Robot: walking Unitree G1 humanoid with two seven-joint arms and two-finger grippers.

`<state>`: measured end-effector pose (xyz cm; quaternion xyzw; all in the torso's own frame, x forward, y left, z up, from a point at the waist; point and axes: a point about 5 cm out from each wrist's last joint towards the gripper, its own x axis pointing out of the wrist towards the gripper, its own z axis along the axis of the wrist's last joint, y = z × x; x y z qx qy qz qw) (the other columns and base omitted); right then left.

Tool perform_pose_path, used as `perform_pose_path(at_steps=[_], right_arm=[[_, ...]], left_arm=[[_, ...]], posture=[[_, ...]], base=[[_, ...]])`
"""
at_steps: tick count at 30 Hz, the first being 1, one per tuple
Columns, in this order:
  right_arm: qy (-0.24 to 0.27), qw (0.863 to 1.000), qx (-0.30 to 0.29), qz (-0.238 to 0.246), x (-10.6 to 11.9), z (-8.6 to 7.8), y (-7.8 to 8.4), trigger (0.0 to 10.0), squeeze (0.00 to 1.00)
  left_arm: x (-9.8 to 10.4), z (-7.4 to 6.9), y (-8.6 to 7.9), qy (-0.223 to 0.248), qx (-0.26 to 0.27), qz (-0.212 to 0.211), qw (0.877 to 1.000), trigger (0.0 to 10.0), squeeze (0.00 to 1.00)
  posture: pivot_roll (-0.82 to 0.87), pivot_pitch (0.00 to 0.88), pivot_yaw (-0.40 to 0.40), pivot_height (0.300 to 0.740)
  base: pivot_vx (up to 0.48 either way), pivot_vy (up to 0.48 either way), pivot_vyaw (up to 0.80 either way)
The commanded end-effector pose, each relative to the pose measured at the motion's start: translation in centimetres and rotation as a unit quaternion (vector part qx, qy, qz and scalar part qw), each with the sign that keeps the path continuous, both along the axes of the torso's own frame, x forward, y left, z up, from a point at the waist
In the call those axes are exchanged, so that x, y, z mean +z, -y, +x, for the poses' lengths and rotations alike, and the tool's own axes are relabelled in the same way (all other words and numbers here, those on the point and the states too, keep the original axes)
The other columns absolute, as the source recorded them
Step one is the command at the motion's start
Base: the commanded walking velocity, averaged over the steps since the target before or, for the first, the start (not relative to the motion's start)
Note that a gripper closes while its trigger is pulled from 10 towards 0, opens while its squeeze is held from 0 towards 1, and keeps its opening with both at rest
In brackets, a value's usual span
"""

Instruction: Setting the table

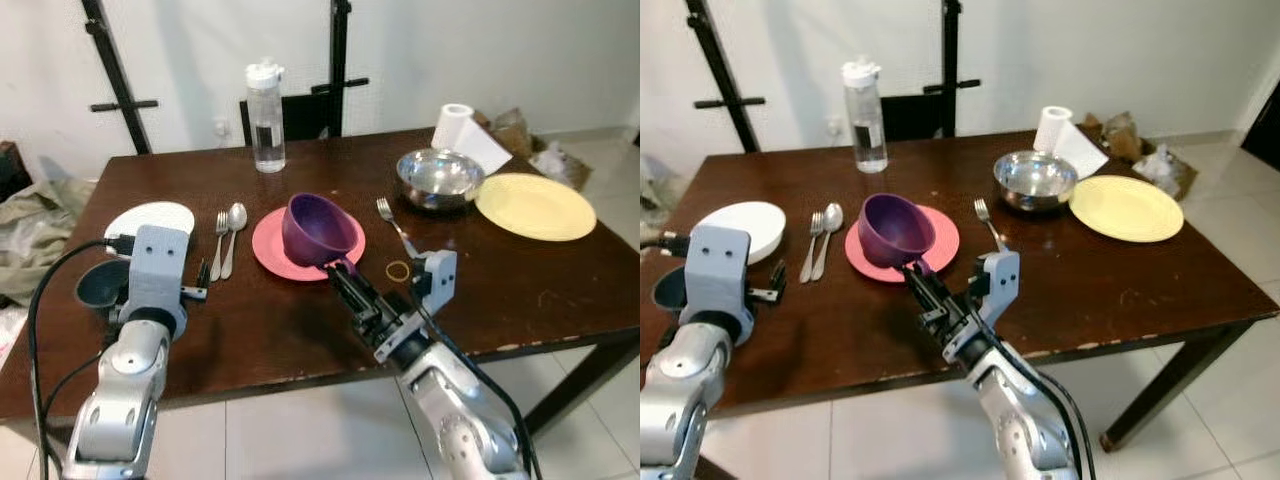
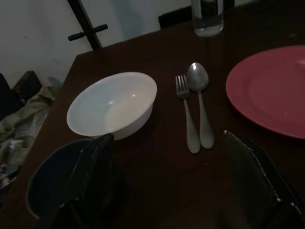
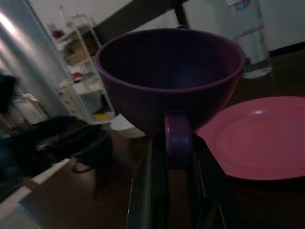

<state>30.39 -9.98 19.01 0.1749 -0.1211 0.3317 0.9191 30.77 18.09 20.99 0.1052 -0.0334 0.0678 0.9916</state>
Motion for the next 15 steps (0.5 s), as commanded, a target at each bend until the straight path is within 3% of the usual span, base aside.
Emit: perform_pose_path(at_steps=[1, 15], right_arm=[[0.004, 1.0, 0.011, -0.002, 0.04, -0.17, -0.65, 10.0, 0.0], [0.005, 1.0, 0.007, -0.003, 0.08, -0.14, -0.55, 10.0, 0.0]], left_arm=[[-0.45, -0.08, -0.75, -0.008, 0.014, 0.003, 1.0, 10.0, 0.0], [-0.64, 0.09, -0.64, -0.011, 0.013, 0.002, 1.0, 10.0, 0.0]], posture=[[0.14, 0.049, 0.104, 0.74], [0.14, 0.046, 0.104, 0.74]], base=[[0.0, 0.0, 0.75], [0.0, 0.0, 0.75]])
